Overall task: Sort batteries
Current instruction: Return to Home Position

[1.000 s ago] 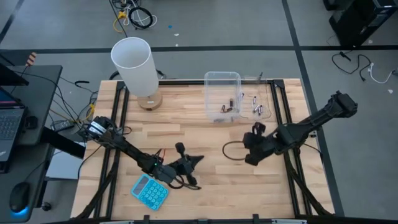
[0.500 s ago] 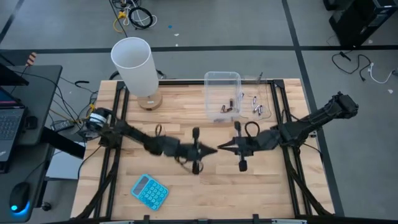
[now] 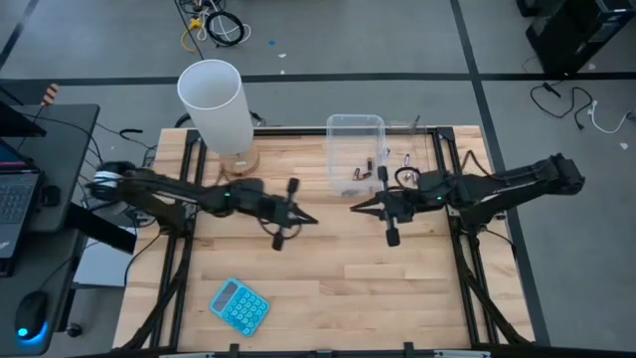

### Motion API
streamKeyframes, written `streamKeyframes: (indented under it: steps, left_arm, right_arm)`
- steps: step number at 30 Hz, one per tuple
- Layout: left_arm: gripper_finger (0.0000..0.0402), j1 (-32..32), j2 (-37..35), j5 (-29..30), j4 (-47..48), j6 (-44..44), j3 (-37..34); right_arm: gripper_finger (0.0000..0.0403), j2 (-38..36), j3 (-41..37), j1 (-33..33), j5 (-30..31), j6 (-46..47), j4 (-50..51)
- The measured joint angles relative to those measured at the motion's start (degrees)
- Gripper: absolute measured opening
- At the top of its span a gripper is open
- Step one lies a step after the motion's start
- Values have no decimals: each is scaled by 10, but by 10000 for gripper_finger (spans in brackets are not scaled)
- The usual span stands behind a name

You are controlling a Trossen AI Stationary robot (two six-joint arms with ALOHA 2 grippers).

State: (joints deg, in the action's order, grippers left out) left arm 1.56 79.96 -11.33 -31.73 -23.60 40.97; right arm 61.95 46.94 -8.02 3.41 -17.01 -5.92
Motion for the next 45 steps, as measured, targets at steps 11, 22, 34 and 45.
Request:
streamKeyframes:
  steps: [11,22,34,45]
  left_arm:
    - [0,23,-190,89,-138,61,-216]
    - [0,26,-278,114,-131,69,-300]
    - [0,27,-435,132,-88,120,-343]
    - [0,27,-586,144,75,119,-342]
  right_arm:
    - [0,-116,-48,-1,-1,-8,36]
    - [0,-229,-165,-1,14,45,13]
    - [0,-371,-211,-1,15,55,33]
    - [0,-451,-254,-1,15,52,62]
